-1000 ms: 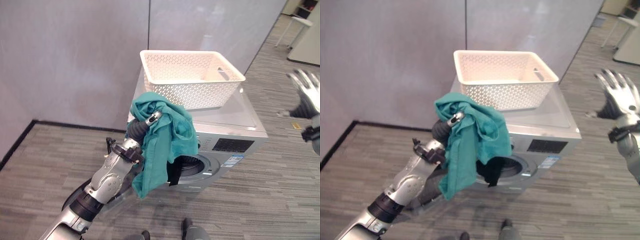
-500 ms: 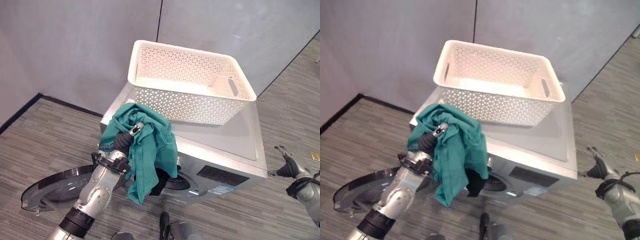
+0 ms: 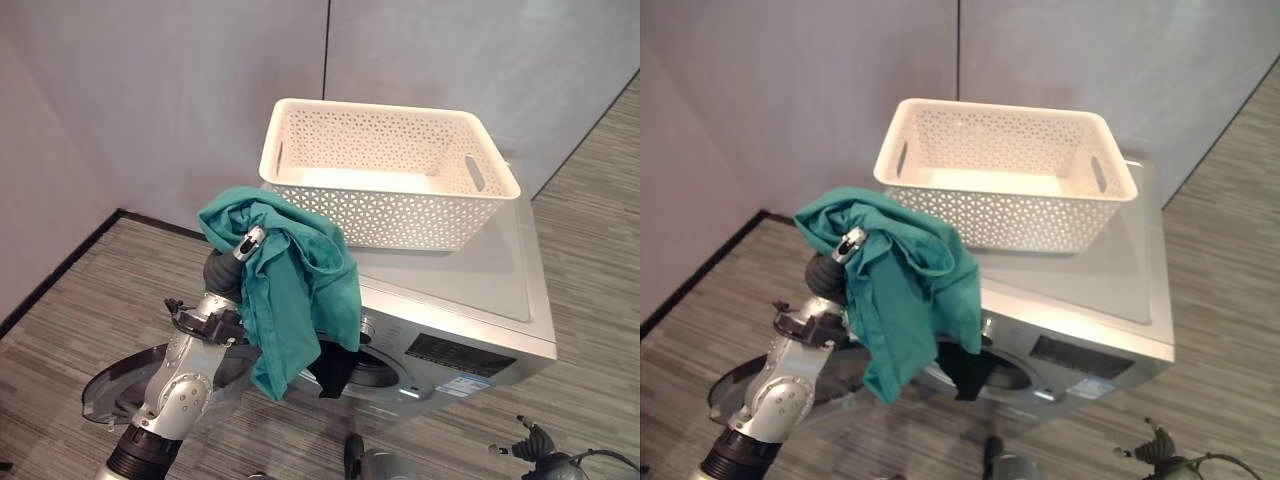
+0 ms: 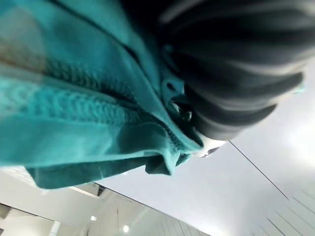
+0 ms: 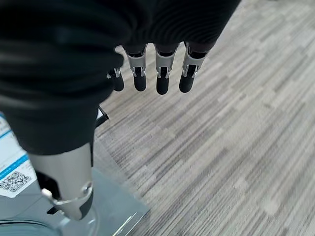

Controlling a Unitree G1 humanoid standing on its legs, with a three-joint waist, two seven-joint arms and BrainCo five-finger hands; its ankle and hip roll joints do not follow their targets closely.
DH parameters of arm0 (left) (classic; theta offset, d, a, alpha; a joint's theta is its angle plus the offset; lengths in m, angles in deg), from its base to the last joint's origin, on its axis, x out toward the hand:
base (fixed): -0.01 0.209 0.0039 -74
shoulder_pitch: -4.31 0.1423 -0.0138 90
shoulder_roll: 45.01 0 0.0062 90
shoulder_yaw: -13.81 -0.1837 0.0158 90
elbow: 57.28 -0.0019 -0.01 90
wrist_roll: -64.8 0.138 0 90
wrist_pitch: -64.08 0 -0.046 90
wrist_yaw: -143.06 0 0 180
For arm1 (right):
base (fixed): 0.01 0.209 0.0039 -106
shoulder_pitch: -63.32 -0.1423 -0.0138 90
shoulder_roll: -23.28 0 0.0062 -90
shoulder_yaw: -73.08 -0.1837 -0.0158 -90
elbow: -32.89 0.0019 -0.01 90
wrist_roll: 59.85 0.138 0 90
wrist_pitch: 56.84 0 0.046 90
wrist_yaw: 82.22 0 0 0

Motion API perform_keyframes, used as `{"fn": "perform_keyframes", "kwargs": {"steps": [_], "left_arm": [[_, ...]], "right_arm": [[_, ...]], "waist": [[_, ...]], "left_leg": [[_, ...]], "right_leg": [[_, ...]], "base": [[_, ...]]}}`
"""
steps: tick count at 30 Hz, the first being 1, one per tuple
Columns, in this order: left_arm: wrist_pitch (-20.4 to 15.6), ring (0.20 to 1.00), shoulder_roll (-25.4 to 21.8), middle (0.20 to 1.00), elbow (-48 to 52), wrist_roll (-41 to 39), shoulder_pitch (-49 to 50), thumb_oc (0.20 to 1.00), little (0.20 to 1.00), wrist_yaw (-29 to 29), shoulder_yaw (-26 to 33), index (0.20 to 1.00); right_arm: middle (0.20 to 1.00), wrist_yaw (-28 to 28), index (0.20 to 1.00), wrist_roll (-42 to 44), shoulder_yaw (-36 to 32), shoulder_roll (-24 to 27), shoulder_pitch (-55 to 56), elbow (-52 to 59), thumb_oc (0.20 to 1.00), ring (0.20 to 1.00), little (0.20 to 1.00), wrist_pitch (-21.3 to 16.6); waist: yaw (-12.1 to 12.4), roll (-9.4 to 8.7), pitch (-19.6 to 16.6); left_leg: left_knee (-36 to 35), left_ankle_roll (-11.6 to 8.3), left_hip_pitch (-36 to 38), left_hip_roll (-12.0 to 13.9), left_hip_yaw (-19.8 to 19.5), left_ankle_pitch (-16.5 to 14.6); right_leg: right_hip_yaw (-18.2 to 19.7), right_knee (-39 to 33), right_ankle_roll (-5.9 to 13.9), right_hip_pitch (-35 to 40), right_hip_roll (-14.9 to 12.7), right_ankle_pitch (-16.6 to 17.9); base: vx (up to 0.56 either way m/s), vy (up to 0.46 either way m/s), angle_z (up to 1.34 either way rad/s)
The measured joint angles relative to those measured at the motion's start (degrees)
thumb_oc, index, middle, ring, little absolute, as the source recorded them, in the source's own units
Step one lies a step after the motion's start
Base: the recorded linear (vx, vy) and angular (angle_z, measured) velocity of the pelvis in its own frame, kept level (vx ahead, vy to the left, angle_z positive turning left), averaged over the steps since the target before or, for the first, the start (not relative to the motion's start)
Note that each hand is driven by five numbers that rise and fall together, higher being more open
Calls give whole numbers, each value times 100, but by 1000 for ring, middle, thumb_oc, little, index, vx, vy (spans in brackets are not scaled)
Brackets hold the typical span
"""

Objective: Grab the laundry basket,head to the washer,open it,put in the laundry and shut it.

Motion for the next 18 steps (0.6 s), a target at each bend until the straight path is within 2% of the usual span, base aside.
{"fn": "perform_keyframes", "kwargs": {"steps": [4, 7, 9, 10, 15, 16, 18], "left_arm": [[-133, 200, -11, 200, 115, -62, 456, 200, 200, 113, 513, 200], [-164, 200, -21, 200, 115, -64, 873, 200, 200, 132, 640, 200], [-159, 200, -17, 200, 110, -64, 1101, 200, 200, 148, 655, 200], [-164, 200, -7, 200, 115, -66, 1216, 200, 200, 156, 669, 200], [-89, 200, 121, 200, 106, -72, 1765, 200, 200, 148, 672, 200], [-85, 200, 121, 200, 108, -96, 1827, 200, 200, 143, 674, 200], [-56, 200, 102, 200, 127, -230, 1959, 200, 200, 144, 671, 200]], "right_arm": [[1000, 114, 1000, 153, -1, -202, -25, -140, 1000, 1000, 1000, 12], [1000, 248, 1000, 217, 0, -280, 107, -284, 1000, 1000, 1000, 39], [1000, 261, 1000, 245, 0, -287, 167, -383, 1000, 1000, 1000, 55], [1000, 259, 1000, 251, -2, -289, 148, -415, 1000, 1000, 1000, 69], [1000, 256, 1000, 372, -2, -367, 81, -635, 1000, 1000, 1000, 89], [1000, 255, 1000, 373, -1, -365, 55, -635, 1000, 1000, 1000, 109], [1000, 254, 1000, 376, 6, -368, 11, -616, 1000, 1000, 1000, 121]], "waist": [[119, 189, -63], [246, 364, -101], [254, 390, -105], [355, 443, -114], [485, 466, -78], [595, 482, -67], [613, 458, -39]], "left_leg": [[-53, 12, 73, -14, -51, 29], [-107, 39, 32, -41, -232, 100], [-207, 19, 62, -39, -375, 182], [-220, 20, 32, -31, -454, 198], [-219, 96, -145, -51, -802, 262], [-224, 91, -186, -61, -826, 297], [-208, 88, -243, -69, -874, 283]], "right_leg": [[-25, -126, 59, 165, -19, 18], [-200, -134, 67, 206, -83, 2], [-338, -192, 57, 254, -122, -24], [-382, -172, 48, 270, -123, -40], [-729, -126, -7, 259, -210, -125], [-786, -103, -12, 267, -213, -130], [-818, -65, -15, 227, -227, -158]], "base": [[-36, -33, 5], [-35, -39, 32], [-39, -30, 39], [-51, -38, 28], [-33, -23, 38], [-32, -11, 29], [-26, -8, 15]]}}
